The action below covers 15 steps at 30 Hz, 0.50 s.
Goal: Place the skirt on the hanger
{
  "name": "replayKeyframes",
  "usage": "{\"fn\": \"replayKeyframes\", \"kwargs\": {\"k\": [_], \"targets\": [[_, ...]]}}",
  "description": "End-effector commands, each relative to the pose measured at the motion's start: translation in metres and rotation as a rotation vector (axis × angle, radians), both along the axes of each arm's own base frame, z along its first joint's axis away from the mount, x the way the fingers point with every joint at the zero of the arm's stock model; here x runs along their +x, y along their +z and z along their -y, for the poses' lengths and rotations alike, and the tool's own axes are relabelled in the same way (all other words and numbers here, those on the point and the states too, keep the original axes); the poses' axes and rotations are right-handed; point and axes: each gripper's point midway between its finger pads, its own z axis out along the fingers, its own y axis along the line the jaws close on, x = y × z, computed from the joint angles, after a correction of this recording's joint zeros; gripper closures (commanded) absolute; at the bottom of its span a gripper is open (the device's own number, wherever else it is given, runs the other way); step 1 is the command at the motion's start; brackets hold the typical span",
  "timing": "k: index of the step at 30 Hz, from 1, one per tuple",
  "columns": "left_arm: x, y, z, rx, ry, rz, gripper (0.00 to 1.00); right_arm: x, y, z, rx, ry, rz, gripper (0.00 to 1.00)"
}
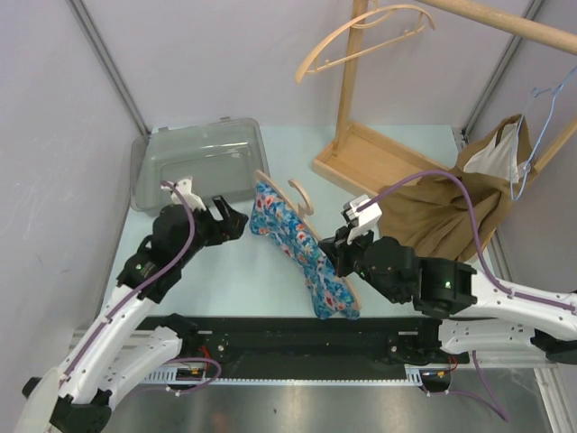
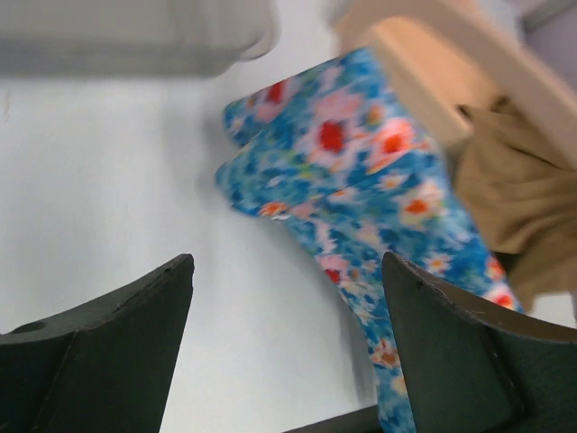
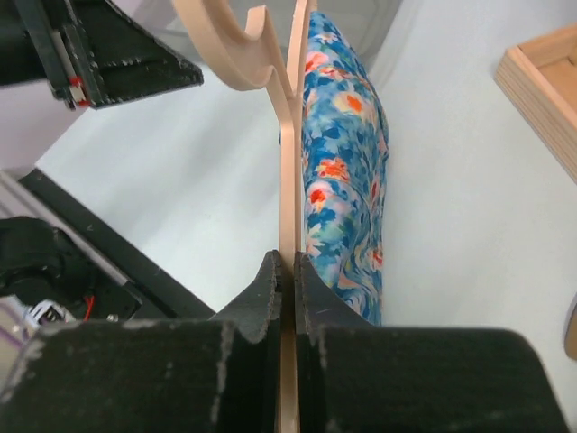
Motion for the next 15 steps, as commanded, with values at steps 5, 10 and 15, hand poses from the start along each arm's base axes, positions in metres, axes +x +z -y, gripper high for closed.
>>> {"fn": "replayKeyframes", "kwargs": {"k": [5,10,15], "targets": [[-0.065,0.137,0.057,-0.047,-0.603,0.447,0.09,-0.038,0.054,0.005,0.0,0.265,0.029,1.0],[-0.13,0.179,0.074,-0.064,-0.949,0.628,0.08,-0.063,0.067,0.008,0.011,0.412,0.011,1.0],[-0.169,0.181,0.083,-0.114,-1.192,0.64,0.07,-0.098,0.1,0.01,0.152,0.581,-0.007,1.0]]}}
